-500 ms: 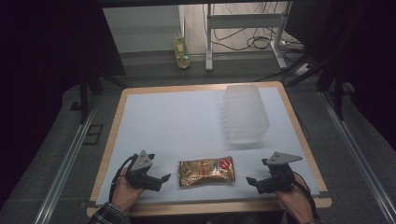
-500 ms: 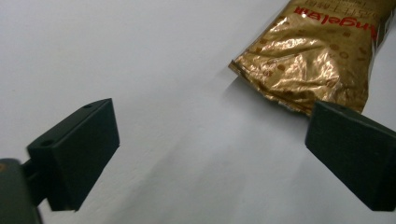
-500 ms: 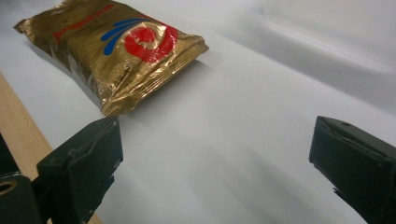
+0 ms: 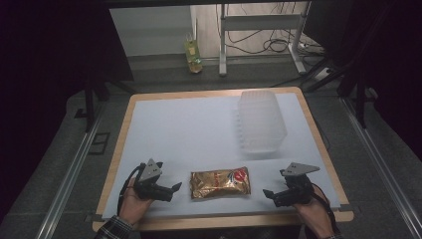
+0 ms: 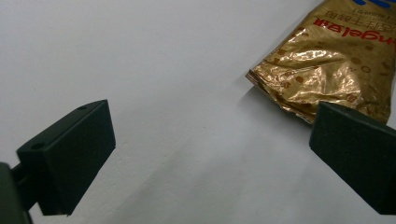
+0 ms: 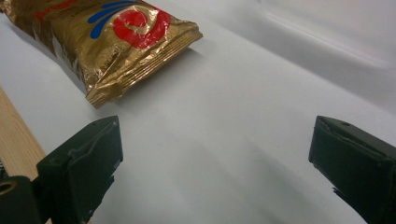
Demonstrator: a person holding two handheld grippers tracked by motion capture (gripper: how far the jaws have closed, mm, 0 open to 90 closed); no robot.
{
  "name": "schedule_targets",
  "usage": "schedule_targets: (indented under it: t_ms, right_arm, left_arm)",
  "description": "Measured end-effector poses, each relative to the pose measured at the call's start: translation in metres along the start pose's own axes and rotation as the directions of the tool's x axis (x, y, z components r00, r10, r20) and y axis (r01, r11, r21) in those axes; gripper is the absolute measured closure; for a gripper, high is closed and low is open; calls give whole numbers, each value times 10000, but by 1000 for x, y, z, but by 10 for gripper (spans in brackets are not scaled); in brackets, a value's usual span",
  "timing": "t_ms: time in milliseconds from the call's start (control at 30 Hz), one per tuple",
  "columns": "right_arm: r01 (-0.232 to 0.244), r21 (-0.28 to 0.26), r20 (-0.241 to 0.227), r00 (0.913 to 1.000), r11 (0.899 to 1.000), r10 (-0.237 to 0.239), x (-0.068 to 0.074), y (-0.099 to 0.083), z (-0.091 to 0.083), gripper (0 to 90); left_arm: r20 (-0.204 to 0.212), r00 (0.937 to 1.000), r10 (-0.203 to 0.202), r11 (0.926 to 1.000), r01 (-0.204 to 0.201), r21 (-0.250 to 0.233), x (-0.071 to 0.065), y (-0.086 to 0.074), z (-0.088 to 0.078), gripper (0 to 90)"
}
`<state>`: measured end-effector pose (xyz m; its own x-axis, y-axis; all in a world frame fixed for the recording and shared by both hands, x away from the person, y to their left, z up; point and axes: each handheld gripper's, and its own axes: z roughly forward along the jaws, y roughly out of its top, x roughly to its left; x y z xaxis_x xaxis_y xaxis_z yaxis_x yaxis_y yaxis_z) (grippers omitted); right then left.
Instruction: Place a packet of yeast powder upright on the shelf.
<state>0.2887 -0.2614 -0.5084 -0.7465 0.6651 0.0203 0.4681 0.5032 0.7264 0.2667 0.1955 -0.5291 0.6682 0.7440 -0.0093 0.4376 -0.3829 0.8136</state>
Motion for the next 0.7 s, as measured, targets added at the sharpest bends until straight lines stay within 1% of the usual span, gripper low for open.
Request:
schedule_targets:
  t_ms: [133,167,200,267,300,367,533,567,600,667,700]
  right_arm:
    - [0,-16,41,10000,10000,0,0,0,0,26]
    - [0,-16,41,10000,10000,0,0,0,0,26]
    - [5,-8,22,10000,10000,-5,0,0,-1,26]
    - [41,37,44,10000,10000,-41,0,0,-1,27]
    - [61,46,23,10000,10000,-61,0,0,-1,28]
    - [123,61,4,9999,9999,-123,1,0,0,28]
    - [223,56,27,9997,9997,-223,2,1,-1,28]
    - [198,80,55,9998,9998,-198,2,1,-1,28]
    - [198,80,55,9998,9998,-198,2,1,-1,28]
    - [168,105,80,9998,9998,-169,1,1,-1,28]
    - [160,103,101,9998,9998,-161,1,1,-1,28]
  left_arm:
    - [289,9992,-270,9995,265,187,1,1,0,20]
    - [289,9992,-270,9995,265,187,1,1,0,29]
    - [433,9985,-323,9992,312,241,2,1,1,36]
    - [423,9986,-329,9990,317,304,1,1,1,49]
    - [361,9991,-244,9989,229,409,1,0,2,53]
    - [351,9991,-225,9988,210,434,1,0,2,68]
    - [410,9991,-92,9992,76,392,-2,2,1,75]
    - [432,9991,49,9992,-67,405,-5,3,1,76]
    - [432,9991,49,9992,-67,405,-5,3,1,76]
    - [382,9988,312,9988,-326,357,-10,5,1,76]
    - [413,9986,338,9988,-353,353,-11,6,0,76]
